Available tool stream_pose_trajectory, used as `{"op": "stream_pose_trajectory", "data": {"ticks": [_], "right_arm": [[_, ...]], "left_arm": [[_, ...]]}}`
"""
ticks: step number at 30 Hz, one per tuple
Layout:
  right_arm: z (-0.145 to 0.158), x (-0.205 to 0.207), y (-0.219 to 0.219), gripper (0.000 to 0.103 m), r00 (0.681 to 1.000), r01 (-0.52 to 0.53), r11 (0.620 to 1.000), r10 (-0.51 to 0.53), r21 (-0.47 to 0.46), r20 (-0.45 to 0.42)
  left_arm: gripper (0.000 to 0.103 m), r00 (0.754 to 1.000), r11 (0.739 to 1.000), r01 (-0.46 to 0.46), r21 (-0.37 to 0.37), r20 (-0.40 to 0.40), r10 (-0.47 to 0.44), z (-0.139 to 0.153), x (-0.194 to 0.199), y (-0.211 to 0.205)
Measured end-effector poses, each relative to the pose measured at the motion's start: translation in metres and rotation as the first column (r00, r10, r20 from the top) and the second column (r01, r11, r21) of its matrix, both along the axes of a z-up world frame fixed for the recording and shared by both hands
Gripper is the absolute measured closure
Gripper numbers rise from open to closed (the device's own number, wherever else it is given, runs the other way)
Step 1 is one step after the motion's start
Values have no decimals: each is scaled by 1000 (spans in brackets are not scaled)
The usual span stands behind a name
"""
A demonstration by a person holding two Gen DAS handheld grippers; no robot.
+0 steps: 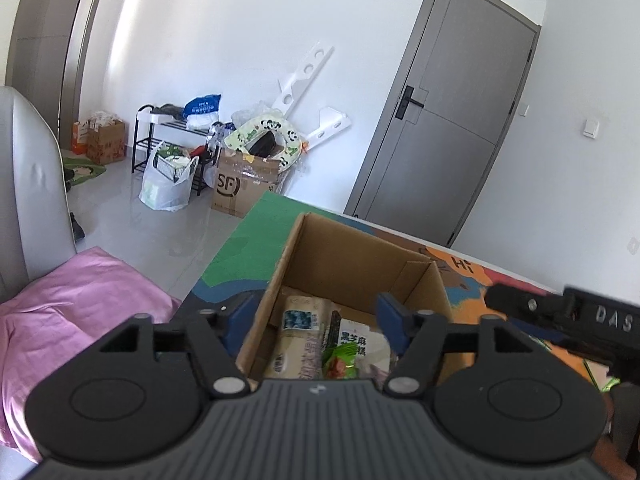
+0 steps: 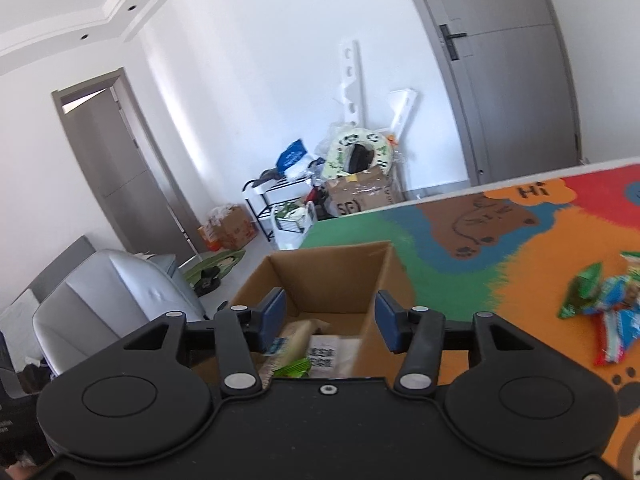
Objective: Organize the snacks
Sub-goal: 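Move both tools back over the snack pile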
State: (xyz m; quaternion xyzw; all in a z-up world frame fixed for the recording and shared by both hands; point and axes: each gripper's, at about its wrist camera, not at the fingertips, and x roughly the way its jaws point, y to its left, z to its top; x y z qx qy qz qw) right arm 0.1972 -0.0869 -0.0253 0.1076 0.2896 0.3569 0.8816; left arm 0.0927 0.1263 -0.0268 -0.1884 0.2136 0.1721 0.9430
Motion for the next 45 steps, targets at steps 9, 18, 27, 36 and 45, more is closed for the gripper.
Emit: {"op": "stream_pose_trajectory", "data": {"ticks": [9,18,27,36,45], "right_arm": [[-21,-1,-40,27,997,75,997,-76,-37,-33],[-32,-4,-85,15,991,120,992,-121,-24,-58],[-31,-6,-127,8,979,195,980,-196,-25,-54],[-37,-4,-172,6,955,292,956,-293,-42,-49],[-50,10,-203,7,935,348,936,-350,-50,-53]], "left_arm": [[15,998,998,61,22,-28,-61,-1,12,-30],[13,990,990,129,47,-61,-126,-4,22,-64],[12,975,975,213,53,-78,-209,-3,31,-105],[12,960,959,277,64,-57,-274,-5,45,-143],[12,948,948,313,50,-76,-309,-19,68,-166]]}}
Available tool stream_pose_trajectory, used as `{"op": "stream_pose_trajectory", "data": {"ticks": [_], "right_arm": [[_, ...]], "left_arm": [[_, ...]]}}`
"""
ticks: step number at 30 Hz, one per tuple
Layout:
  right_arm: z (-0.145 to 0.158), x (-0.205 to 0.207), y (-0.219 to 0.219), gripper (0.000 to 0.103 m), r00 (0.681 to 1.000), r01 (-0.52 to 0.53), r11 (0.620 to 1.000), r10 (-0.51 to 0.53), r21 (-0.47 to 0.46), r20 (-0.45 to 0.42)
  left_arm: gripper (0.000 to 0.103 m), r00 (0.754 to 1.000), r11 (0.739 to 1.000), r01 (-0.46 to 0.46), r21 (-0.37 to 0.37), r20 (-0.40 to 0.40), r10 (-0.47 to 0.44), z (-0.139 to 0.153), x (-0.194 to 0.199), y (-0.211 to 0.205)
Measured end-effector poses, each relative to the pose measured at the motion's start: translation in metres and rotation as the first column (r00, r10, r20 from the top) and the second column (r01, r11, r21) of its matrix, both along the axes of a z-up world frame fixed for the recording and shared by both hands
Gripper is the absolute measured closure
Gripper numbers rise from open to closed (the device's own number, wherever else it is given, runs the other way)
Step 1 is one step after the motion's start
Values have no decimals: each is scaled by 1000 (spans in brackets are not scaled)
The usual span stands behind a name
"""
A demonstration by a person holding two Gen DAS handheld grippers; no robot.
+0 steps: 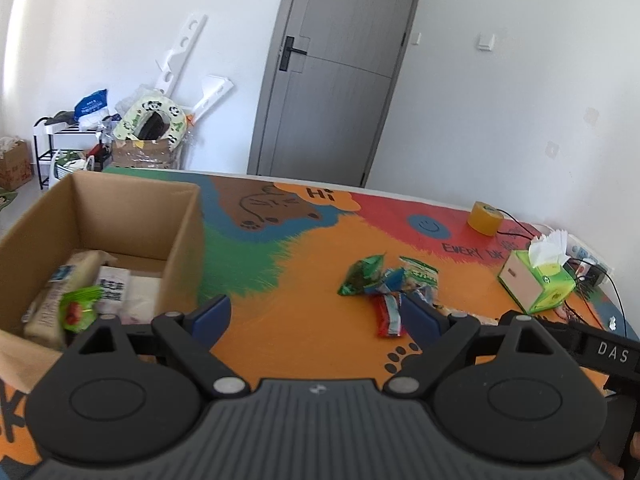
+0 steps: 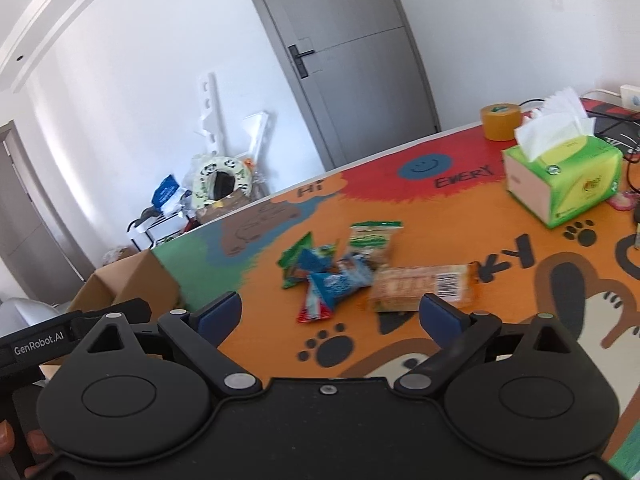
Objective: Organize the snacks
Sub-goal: 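Move both tools back over the snack pile, then grasp a blue snack packet with the left gripper while the right grasps the long bread packet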
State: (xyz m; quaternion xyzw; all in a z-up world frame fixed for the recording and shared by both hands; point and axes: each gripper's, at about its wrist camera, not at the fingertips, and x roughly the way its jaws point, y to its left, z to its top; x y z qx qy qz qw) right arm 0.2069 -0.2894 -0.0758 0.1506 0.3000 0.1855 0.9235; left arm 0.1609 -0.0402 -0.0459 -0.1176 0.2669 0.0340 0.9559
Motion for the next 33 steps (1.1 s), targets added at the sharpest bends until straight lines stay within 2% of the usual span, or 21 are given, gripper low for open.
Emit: {"op": "stream_pose_trajectory", "data": {"ticks": [10,17,21,28,33], "right_arm": [[-16,20,-20,14,998,52,999,-52,-1,-32],[-19,42,-29,35,997,56,998,-55,19,-45],[-20,55,-30,43,998,43,999,-42,30,-52],[-28,82,-34,48,996,34,998,-30,45,-82],[-36,97,-34,52,995,19,998,-13,58,-101]], "left_arm": [[12,998,998,57,-6,-14,-57,-12,32,-26],[15,996,996,87,13,-8,-87,-15,53,-41],[22,995,994,101,29,-25,-101,-15,68,-49],[37,990,991,132,31,-59,-130,-23,93,-64],[41,986,988,149,29,-81,-147,-30,108,-72]]}}
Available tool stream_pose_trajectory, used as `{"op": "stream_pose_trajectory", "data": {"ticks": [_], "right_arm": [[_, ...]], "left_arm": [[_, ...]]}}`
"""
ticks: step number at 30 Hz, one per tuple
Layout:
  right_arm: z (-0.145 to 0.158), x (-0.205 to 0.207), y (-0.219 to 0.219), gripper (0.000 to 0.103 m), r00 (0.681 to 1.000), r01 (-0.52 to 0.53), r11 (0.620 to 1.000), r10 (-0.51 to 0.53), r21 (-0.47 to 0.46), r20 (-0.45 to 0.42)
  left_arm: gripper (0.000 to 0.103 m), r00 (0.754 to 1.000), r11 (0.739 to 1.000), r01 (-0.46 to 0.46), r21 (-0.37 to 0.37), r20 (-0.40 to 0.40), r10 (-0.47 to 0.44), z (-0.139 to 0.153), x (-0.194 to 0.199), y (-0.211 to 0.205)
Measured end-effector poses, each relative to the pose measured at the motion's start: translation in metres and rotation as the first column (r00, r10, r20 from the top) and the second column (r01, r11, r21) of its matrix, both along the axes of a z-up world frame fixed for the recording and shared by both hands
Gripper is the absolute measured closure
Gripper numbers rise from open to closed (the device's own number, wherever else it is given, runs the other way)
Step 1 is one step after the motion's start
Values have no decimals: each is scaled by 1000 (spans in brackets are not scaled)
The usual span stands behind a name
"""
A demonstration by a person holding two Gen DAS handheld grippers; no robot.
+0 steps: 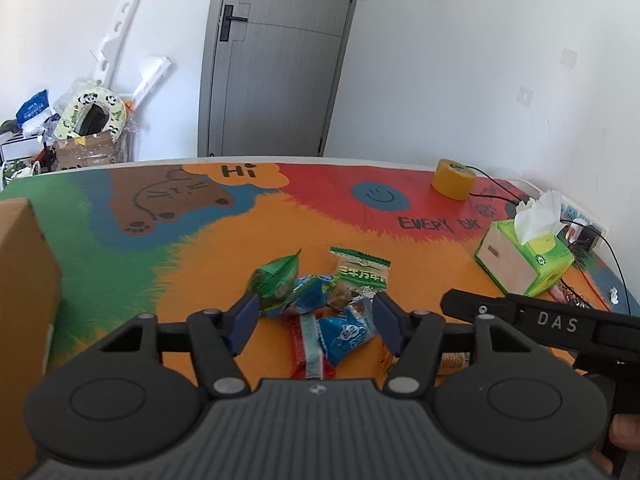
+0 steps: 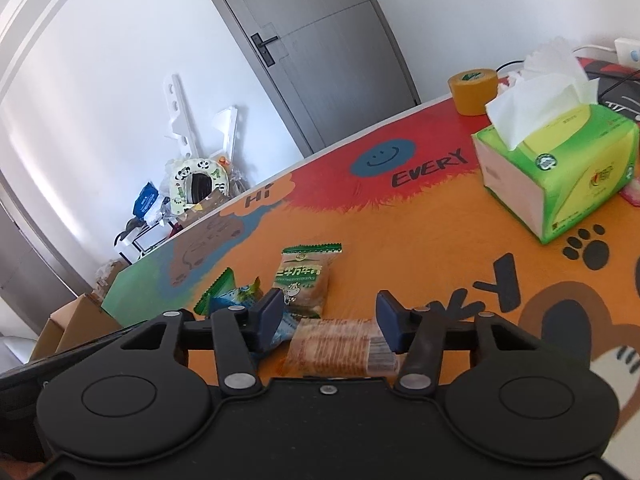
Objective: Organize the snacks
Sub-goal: 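Grasp a blue snack packet with the left gripper while the right grasps the long bread packet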
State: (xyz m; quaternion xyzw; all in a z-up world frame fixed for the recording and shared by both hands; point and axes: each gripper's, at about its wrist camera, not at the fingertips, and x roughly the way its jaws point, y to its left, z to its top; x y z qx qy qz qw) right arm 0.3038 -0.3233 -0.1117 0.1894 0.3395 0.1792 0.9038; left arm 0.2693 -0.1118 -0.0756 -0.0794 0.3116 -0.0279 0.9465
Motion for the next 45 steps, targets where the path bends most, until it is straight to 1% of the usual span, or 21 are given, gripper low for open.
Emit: {"op": "stream_pose_trajectory", "data": {"ticks": [6,12,14,18,22,25,26,27,28,31,37,45], "right_arm": [[-10,14,-2,53,1000,-7,1000,7,15,-24],[-21,19,-10,53,998,1,1000,1,23,-63],[-24,18,-12,53,997,-2,1000,3,23,-73],[-28,13,-15,53,996,-3,1000,5,26,-85],[-29,7,-21,53,996,1,1000,1,29,-90],[-29,3,-23,53,996,2,1000,1,29,-90],[-29,3,-23,53,996,2,1000,1,29,-90],[-29,1,-24,53,996,1,1000,1,28,-90],[-28,0,-24,53,996,0,1000,2,26,-89],[-28,-5,-24,53,996,-3,1000,5,24,-90],[-29,-11,-23,53,996,-7,1000,9,18,-88],[-24,-24,-9,53,997,-33,999,32,-5,-70]], "left_arm": [[43,999,999,32,5,-33,-32,-10,16,-11],[44,996,998,60,2,-59,-60,-22,28,-21],[46,996,998,63,0,-69,-63,-25,31,-23],[54,995,998,64,12,-73,-62,-30,34,-27],[54,995,997,69,25,-73,-67,-35,35,-33],[55,995,996,75,43,-64,-72,-36,34,-38],[58,995,996,80,45,-63,-77,-36,33,-39],[65,993,995,91,35,-75,-88,-38,32,-39],[69,991,995,98,21,-90,-96,-40,33,-40],[73,991,995,101,8,-87,-100,-44,31,-40],[78,993,996,90,-5,-75,-90,-38,22,-35],[79,996,997,71,-22,-47,-72,-28,2,-21]]}}
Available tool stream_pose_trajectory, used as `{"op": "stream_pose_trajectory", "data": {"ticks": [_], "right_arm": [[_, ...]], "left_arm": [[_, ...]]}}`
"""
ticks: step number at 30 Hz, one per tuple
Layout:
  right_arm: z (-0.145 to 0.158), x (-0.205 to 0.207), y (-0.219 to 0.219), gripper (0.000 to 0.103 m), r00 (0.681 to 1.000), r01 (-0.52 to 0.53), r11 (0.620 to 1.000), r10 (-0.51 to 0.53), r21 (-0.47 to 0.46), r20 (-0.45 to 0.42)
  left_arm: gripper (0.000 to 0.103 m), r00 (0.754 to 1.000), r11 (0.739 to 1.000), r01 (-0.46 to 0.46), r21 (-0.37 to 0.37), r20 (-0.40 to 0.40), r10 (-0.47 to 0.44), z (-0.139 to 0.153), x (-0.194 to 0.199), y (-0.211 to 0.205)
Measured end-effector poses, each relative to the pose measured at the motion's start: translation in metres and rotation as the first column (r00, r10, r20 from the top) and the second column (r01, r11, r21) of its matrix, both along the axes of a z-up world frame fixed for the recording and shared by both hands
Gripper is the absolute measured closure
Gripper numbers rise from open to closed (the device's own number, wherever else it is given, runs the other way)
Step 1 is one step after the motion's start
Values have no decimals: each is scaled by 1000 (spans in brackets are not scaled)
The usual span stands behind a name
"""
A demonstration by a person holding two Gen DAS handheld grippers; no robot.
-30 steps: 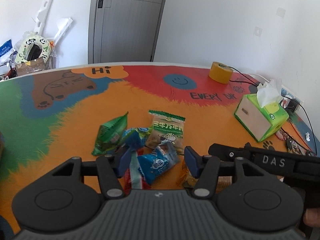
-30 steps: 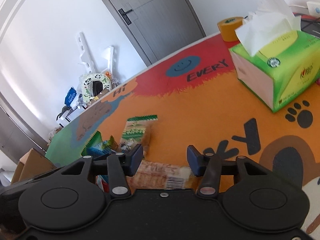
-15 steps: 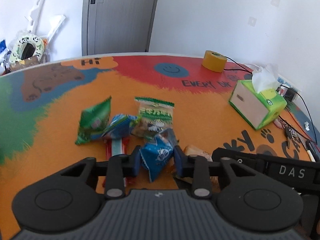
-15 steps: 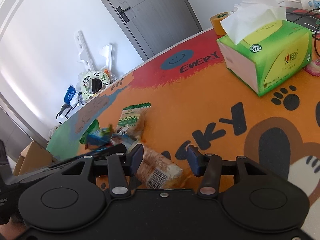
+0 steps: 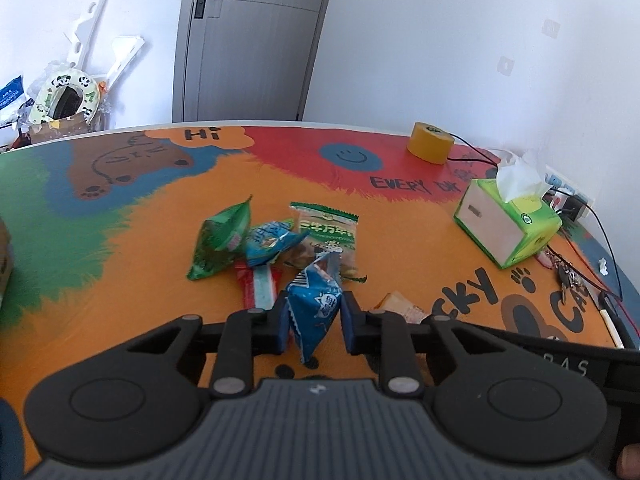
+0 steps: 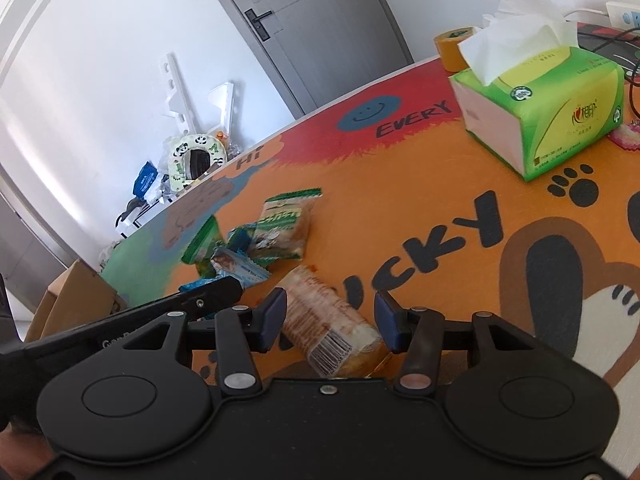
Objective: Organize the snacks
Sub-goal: 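Grasp a blue snack packet with the left gripper while the right grasps the long bread packet, then carry both packets over the cardboard box and open both grippers to drop them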
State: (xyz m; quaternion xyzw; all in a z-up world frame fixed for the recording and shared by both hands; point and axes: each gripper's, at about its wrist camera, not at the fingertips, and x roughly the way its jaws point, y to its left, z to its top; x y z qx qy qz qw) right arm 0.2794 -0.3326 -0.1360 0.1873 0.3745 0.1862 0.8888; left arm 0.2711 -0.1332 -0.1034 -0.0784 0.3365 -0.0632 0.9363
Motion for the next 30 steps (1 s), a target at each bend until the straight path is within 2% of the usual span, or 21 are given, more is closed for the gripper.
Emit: {"op": "stream_pose_trajectory", "data": {"ticks": [1,3,4,8,10,11,14,18,30], "right_arm": [[0,-2,2,53,1000,-3,1000,3,-6,0],[1,-7,7,42,1000,-8,1000,8,-18,0],[1,-11,9,40,1000,-9,1000,9,-28,7],[-2,-21,23,39,1000,-26,997,27,-67,12],[-2,-27,32,40,999,-23,993,27,-118,33],[-1,-30,36,42,999,-19,989,25,-144,41],[0,-35,47,67,998,-10,976,23,-216,57],[3,-40,47,67,999,-18,985,26,-174,44],[48,-74,59,67,987,-34,993,50,-109,152]], "left_arm": [[79,1000,1000,-2,-3,3,2,1,-3,2],[79,1000,1000,-6,-11,7,6,1,-10,6],[79,1000,1000,-8,-15,8,8,1,-13,8],[79,1000,999,-20,-29,10,20,0,-28,18],[79,1000,999,-27,-33,14,27,2,-35,23],[79,999,999,-31,-36,18,32,3,-38,26],[79,998,998,-48,-41,34,49,8,-49,34],[79,996,996,-68,-50,59,71,16,-66,46],[79,984,993,-103,-60,140,111,45,-108,66]]}}
